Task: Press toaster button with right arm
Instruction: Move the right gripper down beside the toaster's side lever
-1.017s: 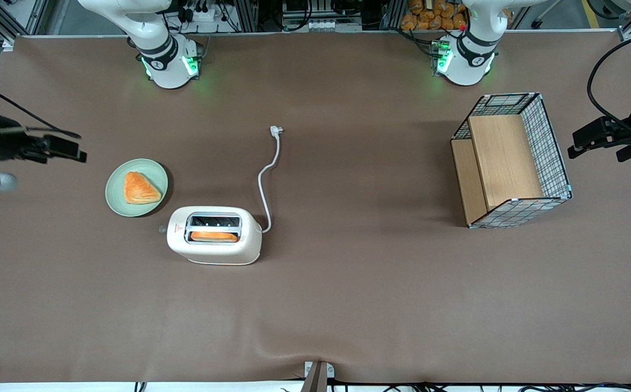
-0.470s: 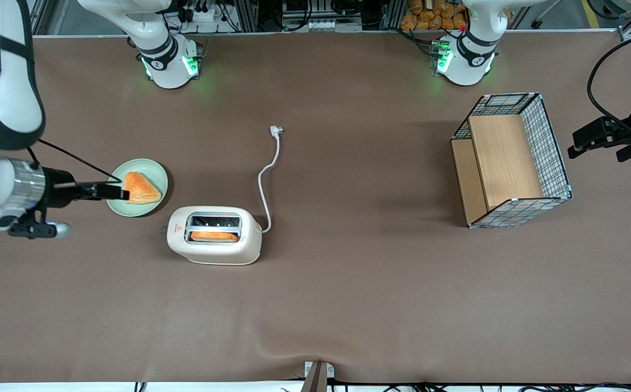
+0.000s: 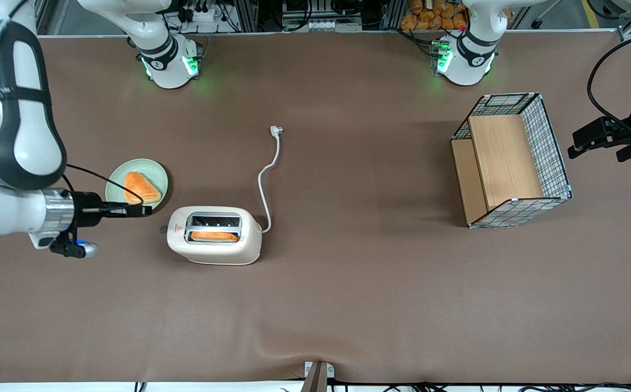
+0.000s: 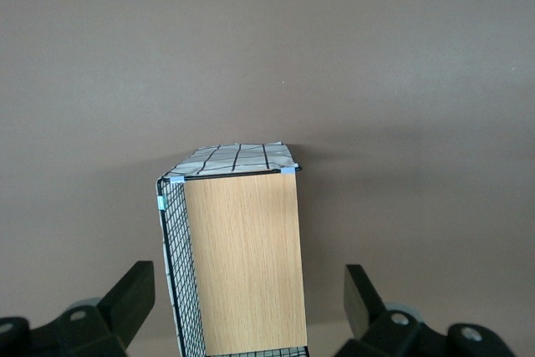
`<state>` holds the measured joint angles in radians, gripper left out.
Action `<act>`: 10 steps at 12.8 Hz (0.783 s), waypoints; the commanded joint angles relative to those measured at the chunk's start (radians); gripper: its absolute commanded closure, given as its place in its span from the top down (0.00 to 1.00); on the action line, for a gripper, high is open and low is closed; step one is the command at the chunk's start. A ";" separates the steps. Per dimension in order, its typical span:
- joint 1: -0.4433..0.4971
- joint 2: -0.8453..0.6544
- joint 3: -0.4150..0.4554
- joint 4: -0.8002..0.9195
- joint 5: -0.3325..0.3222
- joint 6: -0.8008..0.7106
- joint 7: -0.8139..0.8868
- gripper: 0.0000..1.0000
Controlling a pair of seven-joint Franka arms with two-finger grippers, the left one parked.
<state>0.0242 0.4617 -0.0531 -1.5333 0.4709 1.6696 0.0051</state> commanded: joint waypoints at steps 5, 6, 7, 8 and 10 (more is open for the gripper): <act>0.005 0.080 -0.001 0.010 0.060 0.061 -0.011 0.00; 0.006 0.090 -0.001 0.010 0.061 0.074 -0.010 0.00; 0.011 0.095 -0.001 0.010 0.061 0.081 -0.010 0.00; 0.016 0.104 -0.001 0.010 0.061 0.087 -0.011 0.00; 0.017 0.121 -0.001 -0.005 0.061 0.116 -0.011 0.00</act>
<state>0.0367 0.5656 -0.0511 -1.5343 0.5075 1.7600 0.0048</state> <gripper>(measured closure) 0.991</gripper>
